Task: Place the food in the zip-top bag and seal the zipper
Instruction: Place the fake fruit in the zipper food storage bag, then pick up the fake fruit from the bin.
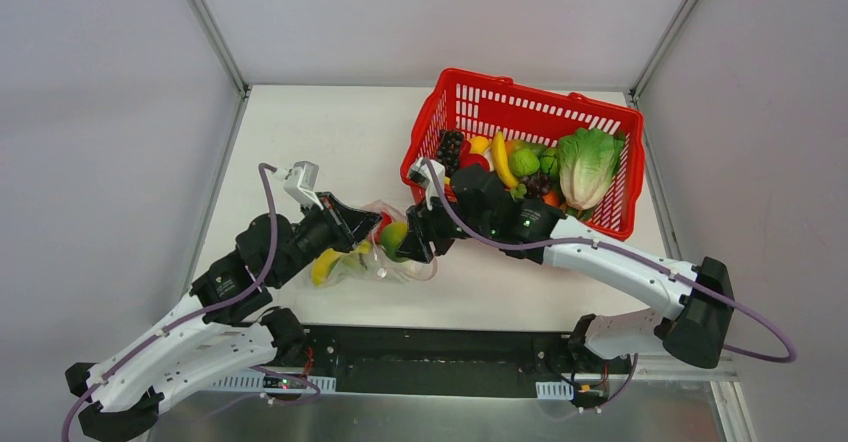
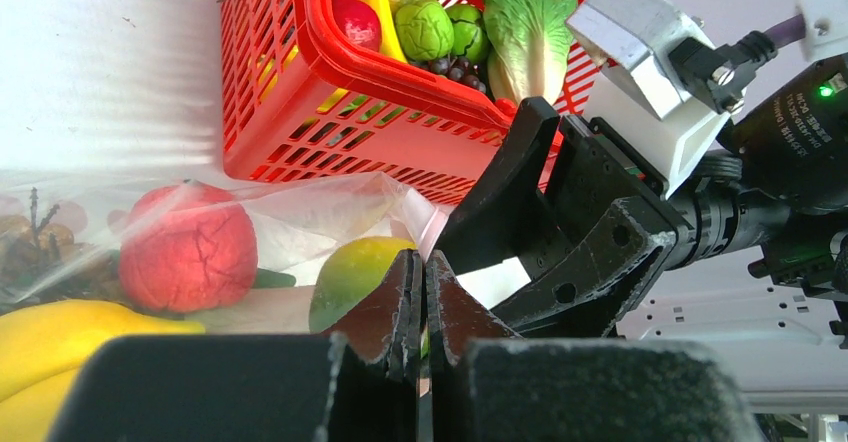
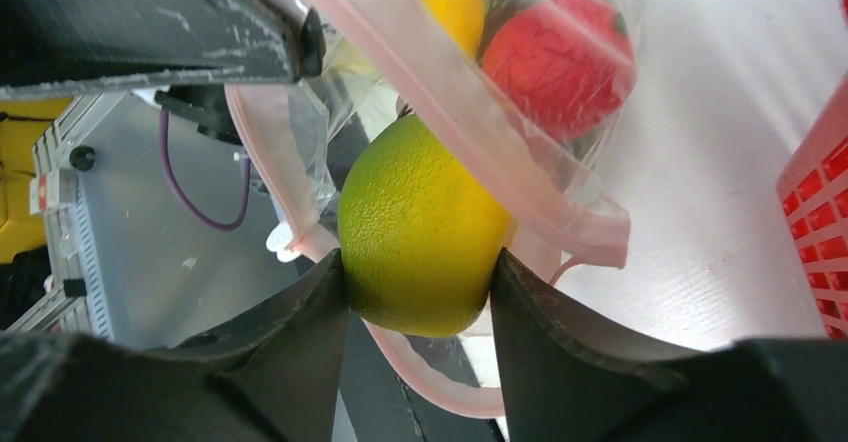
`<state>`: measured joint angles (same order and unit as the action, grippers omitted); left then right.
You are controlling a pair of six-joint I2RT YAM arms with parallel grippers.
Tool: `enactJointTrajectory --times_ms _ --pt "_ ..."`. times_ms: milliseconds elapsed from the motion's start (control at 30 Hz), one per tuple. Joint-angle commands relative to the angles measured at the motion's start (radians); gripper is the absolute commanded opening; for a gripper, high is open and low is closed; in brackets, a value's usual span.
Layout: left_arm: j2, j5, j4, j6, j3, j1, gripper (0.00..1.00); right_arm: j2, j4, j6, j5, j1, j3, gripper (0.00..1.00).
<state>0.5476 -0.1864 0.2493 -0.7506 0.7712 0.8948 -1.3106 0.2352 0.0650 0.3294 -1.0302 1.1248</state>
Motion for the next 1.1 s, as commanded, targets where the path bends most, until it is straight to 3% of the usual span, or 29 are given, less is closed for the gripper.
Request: enactJointTrajectory --times_ms 0,267,533,667,900,1067 --pt "-0.019 0.017 -0.077 -0.007 0.019 -0.009 0.00 0.010 -0.100 -0.002 -0.091 -0.014 0.038 0.56" --pt "-0.026 0.031 -0.102 -0.003 0.022 -0.009 0.00 0.018 -0.125 0.006 0.023 -0.016 0.028 0.72" --pt "-0.036 0.023 -0.096 -0.005 0.012 -0.008 0.00 0.132 -0.178 0.008 0.000 -0.014 -0.008 0.69" --pt "-0.042 0.012 -0.081 -0.006 0.011 -0.008 0.00 0.232 -0.203 -0.032 -0.152 -0.014 -0.035 0.69" --pt "-0.046 0.010 -0.077 -0.006 0.009 -0.008 0.00 0.258 -0.125 -0.032 -0.603 0.046 -0.001 0.71" --pt "-0.057 0.013 -0.076 -0.006 0.002 -0.009 0.00 0.213 -0.019 0.105 -0.560 0.233 0.040 0.71"
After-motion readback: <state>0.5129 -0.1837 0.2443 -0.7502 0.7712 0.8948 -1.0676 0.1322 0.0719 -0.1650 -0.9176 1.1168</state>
